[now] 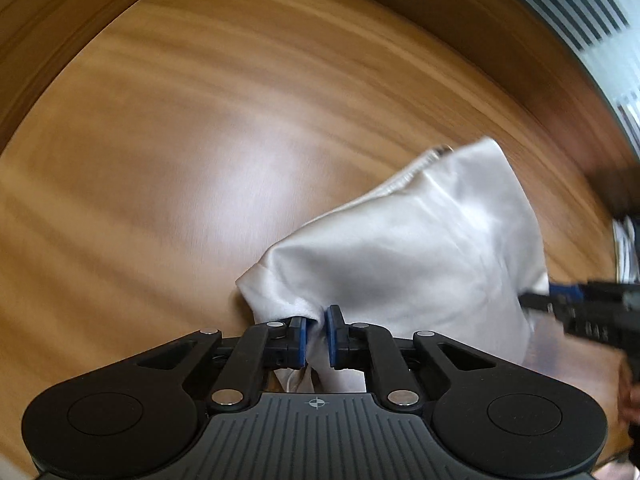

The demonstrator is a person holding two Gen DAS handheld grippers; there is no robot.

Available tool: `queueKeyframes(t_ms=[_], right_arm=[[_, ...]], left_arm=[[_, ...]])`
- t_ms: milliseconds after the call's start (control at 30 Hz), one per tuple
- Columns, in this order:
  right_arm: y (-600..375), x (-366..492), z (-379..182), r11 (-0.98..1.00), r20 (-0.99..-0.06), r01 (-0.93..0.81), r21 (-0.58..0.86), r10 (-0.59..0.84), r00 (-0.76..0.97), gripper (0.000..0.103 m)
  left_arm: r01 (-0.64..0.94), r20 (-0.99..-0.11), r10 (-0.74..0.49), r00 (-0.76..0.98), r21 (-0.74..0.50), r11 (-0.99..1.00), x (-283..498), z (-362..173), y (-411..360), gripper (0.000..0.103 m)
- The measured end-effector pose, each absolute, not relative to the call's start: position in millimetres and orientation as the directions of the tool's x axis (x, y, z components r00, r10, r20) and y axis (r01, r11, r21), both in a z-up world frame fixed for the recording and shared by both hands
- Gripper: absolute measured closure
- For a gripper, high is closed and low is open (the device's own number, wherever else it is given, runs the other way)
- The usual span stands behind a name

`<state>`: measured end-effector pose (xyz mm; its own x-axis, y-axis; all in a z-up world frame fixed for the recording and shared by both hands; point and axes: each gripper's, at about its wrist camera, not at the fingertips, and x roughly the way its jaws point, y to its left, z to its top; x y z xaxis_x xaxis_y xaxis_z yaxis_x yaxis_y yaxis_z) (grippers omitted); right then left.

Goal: Fold clothes
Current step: 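Open both grippers and press the folded shirt bundle flat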

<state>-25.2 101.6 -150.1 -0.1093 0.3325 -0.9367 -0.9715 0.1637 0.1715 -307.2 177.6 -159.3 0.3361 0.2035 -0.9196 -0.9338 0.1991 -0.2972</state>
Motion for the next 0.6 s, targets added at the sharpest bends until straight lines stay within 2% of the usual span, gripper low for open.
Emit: queueKeyframes(t_ms=[333,533,567,600], right_arm=[[30.7,-78.4,-153.2,0.441,-0.925,-0.866,0.236,0.376,-0.061,0.069],[-1.0,-109.0,-152.1,0.53,-0.913,-0.803,0.272,0.405,-0.042,0.069],[-4.1,-113.3,-151.0,0.537,-0.913,-0.8,0.269,0.406,-0.034,0.069],[-7.1,-117.4,-149.8,0.543,-0.913,-0.797,0.264,0.406,-0.026,0.069]], left_arm=[[-0.818,-0.926,0.141,0.351,-0.23,0.528,-265.1,-155.7,240.9,0.089],[-0.77,-0.925,0.133,0.357,-0.21,0.602,-238.0,-156.1,262.7,0.089],[-0.767,-0.923,0.133,0.36,-0.212,0.605,-235.6,-154.7,264.4,0.087],[-0.765,-0.921,0.133,0.365,-0.215,0.607,-235.0,-151.5,264.3,0.082]])
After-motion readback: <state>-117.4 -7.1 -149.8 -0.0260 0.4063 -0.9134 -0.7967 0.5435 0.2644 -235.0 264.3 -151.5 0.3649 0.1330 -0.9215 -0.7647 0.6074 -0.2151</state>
